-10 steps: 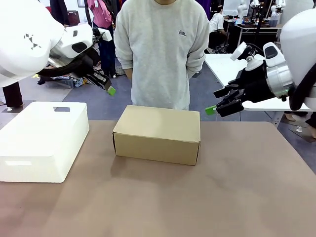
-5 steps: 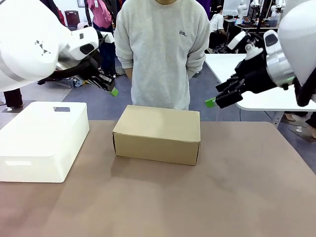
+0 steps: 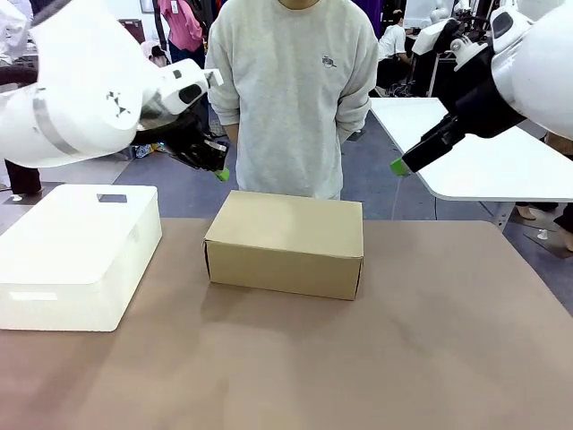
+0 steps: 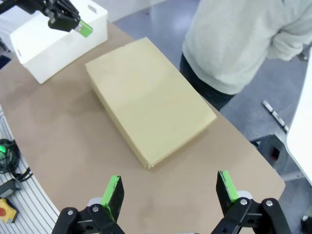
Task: Pack the shoes into the box.
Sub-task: Press down on the lid of the Shoes Box.
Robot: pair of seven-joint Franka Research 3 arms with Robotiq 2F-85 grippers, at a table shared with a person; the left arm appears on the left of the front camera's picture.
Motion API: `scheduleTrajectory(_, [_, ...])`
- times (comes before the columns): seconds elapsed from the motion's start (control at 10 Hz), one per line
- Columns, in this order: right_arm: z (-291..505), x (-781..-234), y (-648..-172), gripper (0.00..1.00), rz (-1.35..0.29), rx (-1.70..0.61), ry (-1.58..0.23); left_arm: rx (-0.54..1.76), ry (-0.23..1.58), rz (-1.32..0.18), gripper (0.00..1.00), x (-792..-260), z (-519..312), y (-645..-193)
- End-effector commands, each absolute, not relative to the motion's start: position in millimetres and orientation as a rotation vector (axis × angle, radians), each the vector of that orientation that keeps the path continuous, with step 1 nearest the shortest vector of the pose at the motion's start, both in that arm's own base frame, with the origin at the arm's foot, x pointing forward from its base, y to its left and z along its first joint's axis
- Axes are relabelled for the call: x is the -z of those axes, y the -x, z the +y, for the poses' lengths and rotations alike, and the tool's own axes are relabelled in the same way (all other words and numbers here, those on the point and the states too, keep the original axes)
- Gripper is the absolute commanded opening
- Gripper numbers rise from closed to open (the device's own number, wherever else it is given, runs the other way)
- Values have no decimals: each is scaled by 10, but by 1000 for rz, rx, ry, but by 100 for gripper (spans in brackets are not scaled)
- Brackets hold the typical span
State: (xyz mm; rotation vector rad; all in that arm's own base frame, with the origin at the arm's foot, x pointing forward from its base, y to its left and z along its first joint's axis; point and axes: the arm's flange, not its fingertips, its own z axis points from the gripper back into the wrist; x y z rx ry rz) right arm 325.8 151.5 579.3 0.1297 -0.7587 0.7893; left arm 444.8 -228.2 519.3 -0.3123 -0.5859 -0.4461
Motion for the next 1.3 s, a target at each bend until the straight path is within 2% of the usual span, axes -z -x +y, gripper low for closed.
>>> scheduleTrajectory(0.0, [1485, -5790, -3125, 100, -739, -751, -124, 449, 311, -557, 0, -5164, -2493, -4590])
scheduleTrajectory(0.4, [1473, -5797, -3184, 100, -743, -765, -116, 497, 297, -581, 0, -4984, -2820, -4929])
scheduleTrajectory(1.2, [1473, -5797, -3184, 100, -743, -765, -116, 562, 264, -494, 0, -4620, -3364, -5733])
